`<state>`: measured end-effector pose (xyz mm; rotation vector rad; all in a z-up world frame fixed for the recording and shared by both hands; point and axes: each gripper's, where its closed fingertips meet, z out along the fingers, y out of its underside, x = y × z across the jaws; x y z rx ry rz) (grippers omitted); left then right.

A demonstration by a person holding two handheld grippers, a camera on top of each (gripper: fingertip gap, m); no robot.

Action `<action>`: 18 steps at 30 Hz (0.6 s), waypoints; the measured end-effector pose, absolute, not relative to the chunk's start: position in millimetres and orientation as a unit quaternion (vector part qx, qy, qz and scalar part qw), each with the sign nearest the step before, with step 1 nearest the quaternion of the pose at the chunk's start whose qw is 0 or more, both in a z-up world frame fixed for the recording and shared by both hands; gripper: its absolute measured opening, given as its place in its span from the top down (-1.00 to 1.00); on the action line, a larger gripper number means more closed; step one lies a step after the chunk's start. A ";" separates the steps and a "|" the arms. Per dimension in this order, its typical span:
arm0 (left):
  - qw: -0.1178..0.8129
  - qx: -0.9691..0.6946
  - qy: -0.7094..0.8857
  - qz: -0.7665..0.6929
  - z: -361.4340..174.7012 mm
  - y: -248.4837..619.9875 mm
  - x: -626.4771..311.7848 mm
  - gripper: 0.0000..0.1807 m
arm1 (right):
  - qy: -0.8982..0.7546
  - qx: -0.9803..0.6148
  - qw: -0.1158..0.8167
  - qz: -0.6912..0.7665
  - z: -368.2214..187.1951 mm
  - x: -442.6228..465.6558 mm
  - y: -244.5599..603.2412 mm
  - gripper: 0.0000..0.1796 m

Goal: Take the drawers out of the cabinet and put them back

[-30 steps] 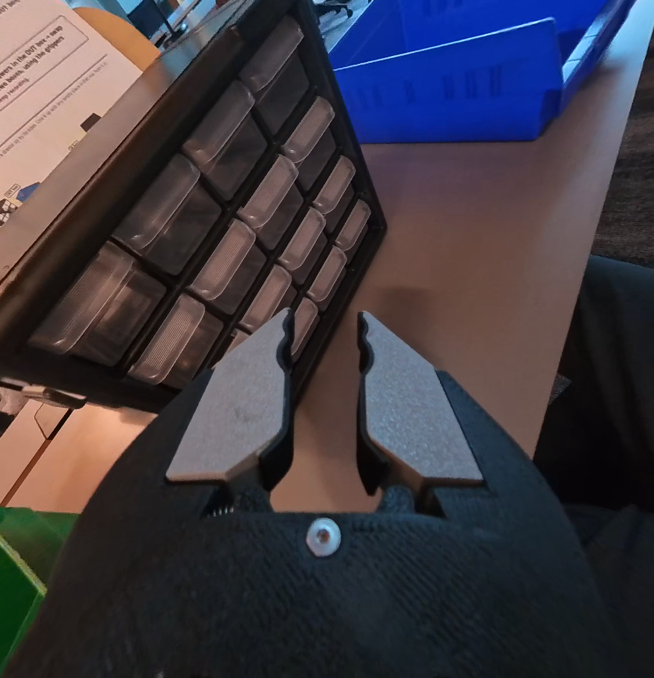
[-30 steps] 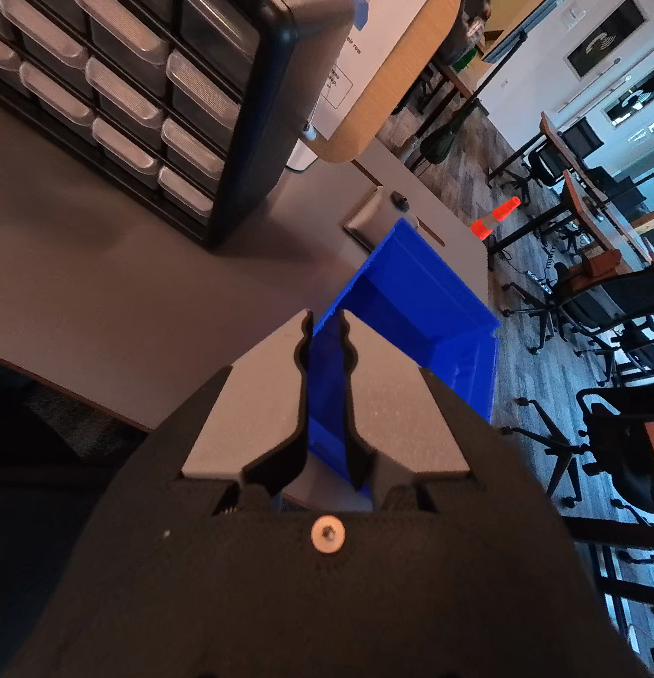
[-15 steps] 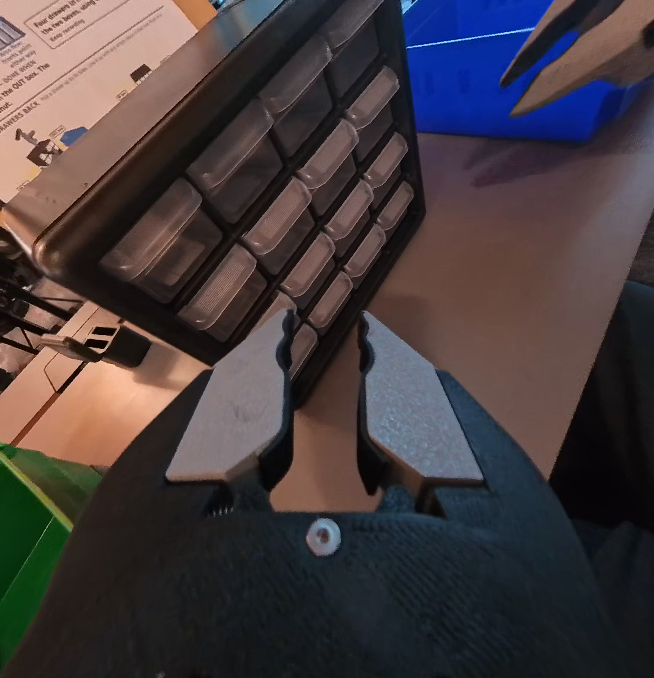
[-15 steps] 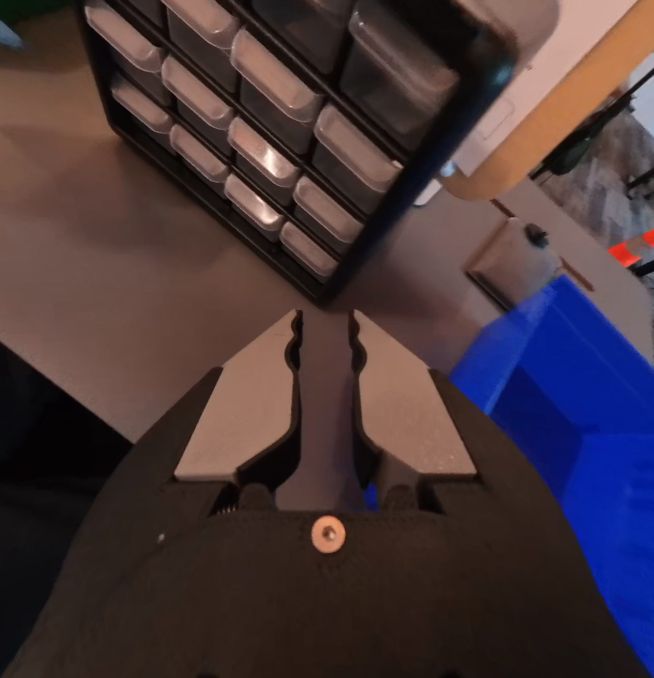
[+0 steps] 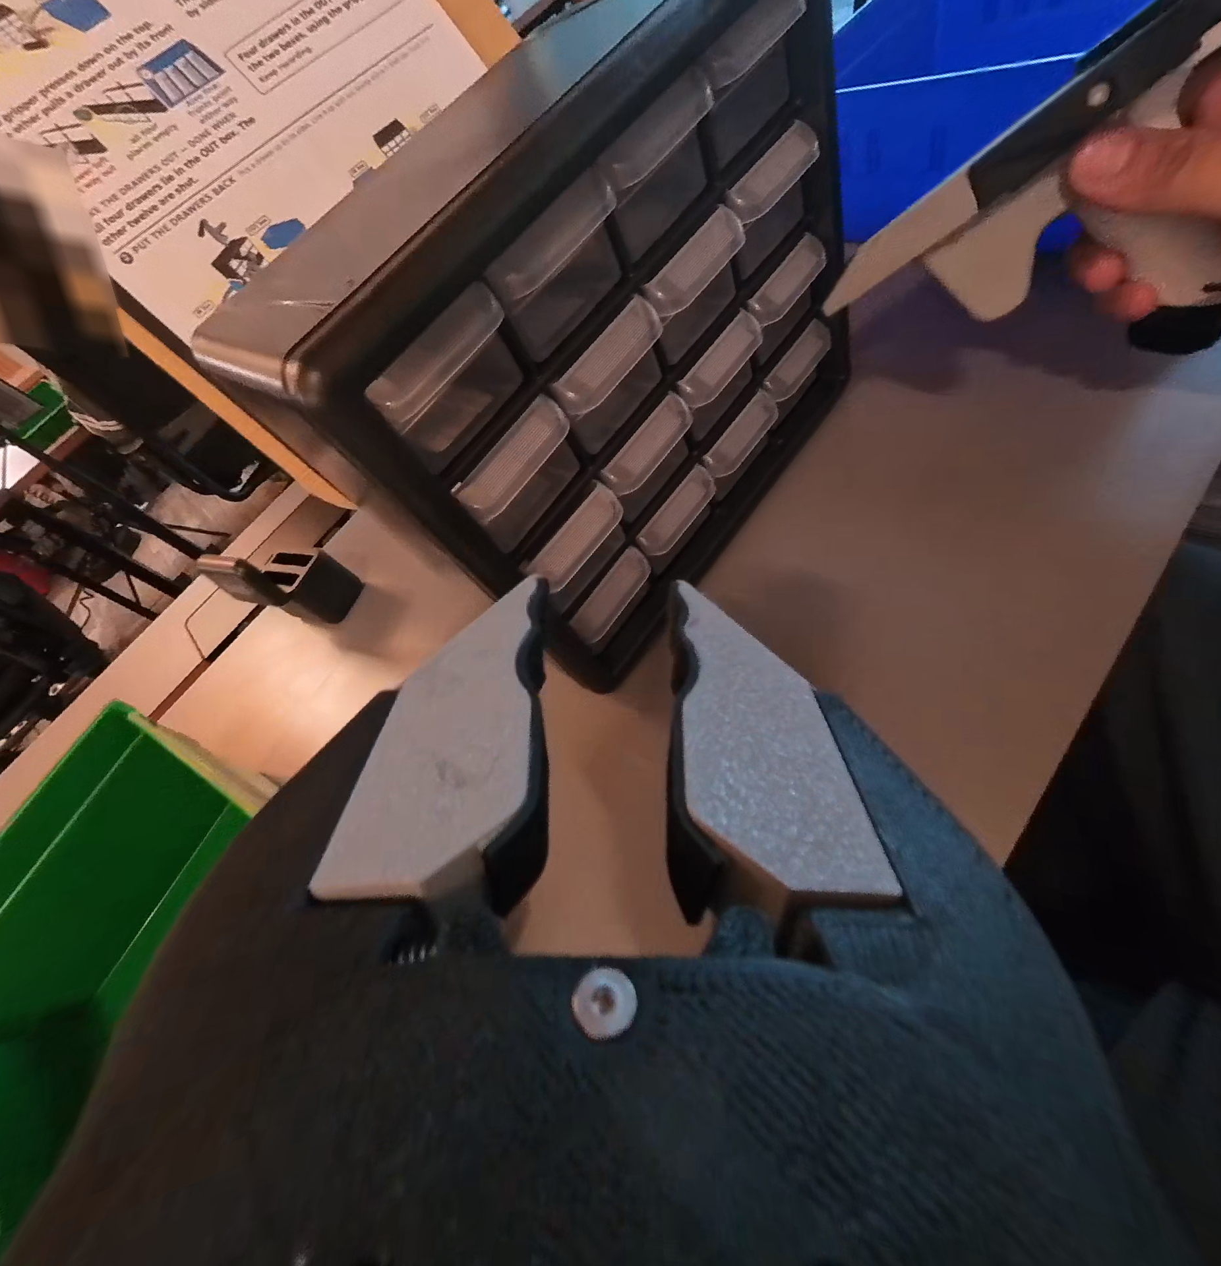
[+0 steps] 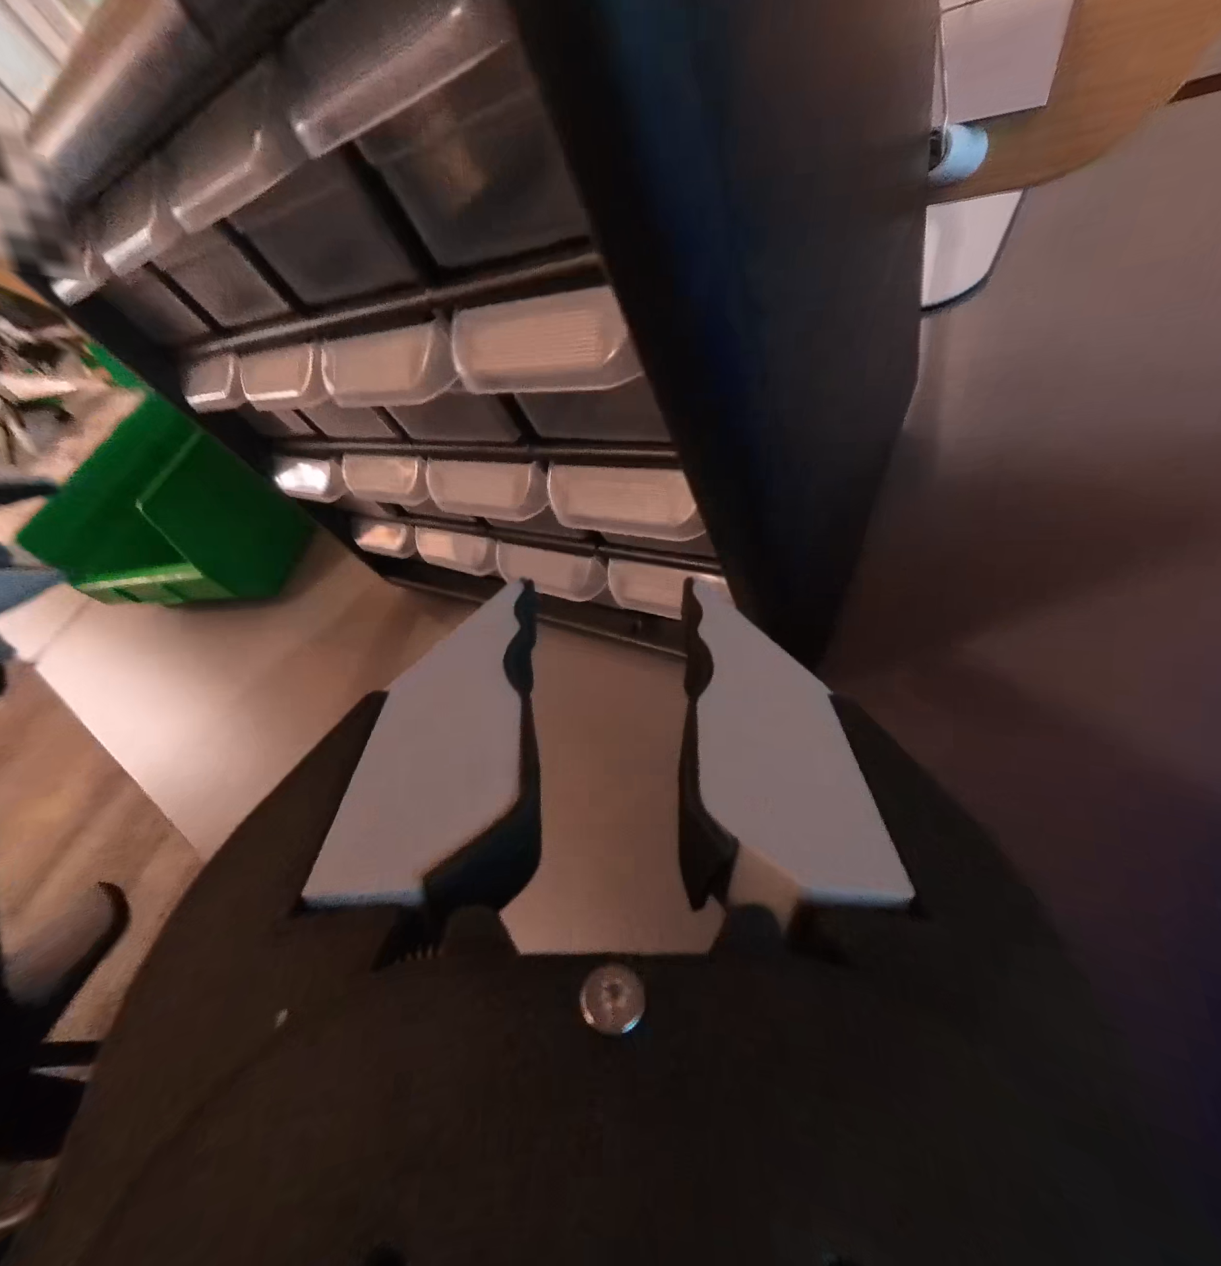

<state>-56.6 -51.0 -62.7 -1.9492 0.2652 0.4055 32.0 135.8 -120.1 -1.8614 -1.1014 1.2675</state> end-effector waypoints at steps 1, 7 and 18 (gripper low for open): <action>0.536 -0.819 0.109 0.172 -62.6 -53.5 -57.5 0.65 | -0.407 -0.703 0.301 0.499 -118.4 29.3 135.4 0.56; 0.531 -0.821 0.102 0.182 -63.5 -61.9 -61.2 0.64 | -0.325 -0.686 0.264 0.595 -110.6 20.8 146.3 0.73; 0.519 -0.827 0.114 0.183 -72.2 -58.5 -56.0 0.64 | -0.233 -0.675 0.242 0.657 -108.2 22.0 158.0 0.85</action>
